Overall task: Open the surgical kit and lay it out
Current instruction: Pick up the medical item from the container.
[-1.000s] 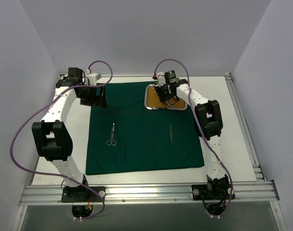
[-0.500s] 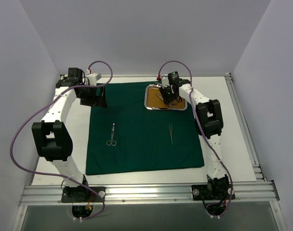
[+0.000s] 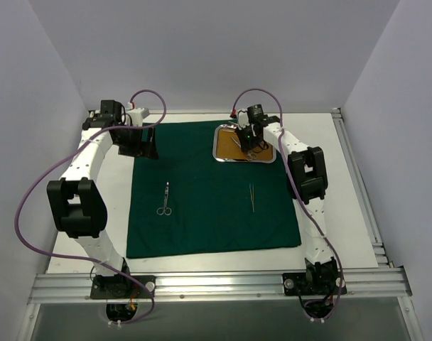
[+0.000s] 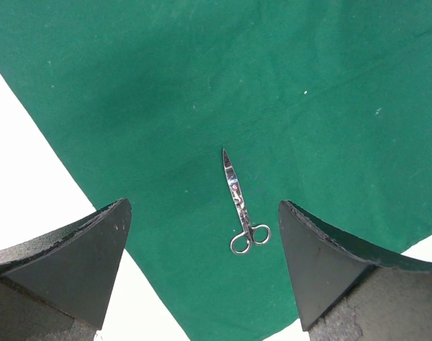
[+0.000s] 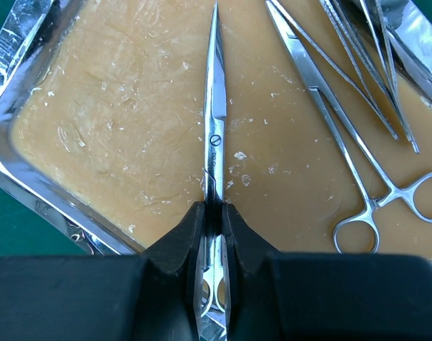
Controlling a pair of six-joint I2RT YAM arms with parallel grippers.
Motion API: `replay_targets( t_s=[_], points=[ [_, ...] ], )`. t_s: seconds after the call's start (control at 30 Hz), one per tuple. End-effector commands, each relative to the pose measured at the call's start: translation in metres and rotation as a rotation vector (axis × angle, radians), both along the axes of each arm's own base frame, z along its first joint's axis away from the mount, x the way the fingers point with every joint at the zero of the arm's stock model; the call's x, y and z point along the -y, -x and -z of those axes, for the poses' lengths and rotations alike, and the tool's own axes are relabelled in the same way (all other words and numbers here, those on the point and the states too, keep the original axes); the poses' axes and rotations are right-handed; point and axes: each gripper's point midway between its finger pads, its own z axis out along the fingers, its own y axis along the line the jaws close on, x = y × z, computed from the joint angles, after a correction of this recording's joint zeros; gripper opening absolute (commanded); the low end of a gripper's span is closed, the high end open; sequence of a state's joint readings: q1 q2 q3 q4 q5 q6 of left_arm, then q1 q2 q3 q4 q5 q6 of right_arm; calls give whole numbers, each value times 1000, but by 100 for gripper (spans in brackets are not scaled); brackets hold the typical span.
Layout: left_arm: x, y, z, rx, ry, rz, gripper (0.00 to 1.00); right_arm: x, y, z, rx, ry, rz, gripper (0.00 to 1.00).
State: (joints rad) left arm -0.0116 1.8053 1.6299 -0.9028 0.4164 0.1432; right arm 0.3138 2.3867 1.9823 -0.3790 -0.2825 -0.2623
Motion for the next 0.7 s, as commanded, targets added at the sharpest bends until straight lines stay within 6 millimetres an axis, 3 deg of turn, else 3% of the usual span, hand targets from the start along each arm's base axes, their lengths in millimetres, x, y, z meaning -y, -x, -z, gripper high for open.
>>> replay_targets(
  t_s=[0.0,0.2,0.23,0.3,0.37,0.67],
  points=[
    [0,-4,-15,34,13,9,94,-2,7,-9,-28,-14,5,0],
    [0,-3,-18,43,12,12,94,-3,-9,-72,146,-68,73,0],
    [0,-3,-18,43,11,11,94,-2,-6,-71,144,-72,87,0],
    [0,-2,-20,46,11,12,94,-4,-9,-89,193,-93,99,0],
    [-12,-4,-20,48,10,-18,94,-5,-7,-90,207,-102,114,0],
    [-16,-1,-25,56,5,-25,94,-12,-2,-113,263,-174,170,0]
  ],
)
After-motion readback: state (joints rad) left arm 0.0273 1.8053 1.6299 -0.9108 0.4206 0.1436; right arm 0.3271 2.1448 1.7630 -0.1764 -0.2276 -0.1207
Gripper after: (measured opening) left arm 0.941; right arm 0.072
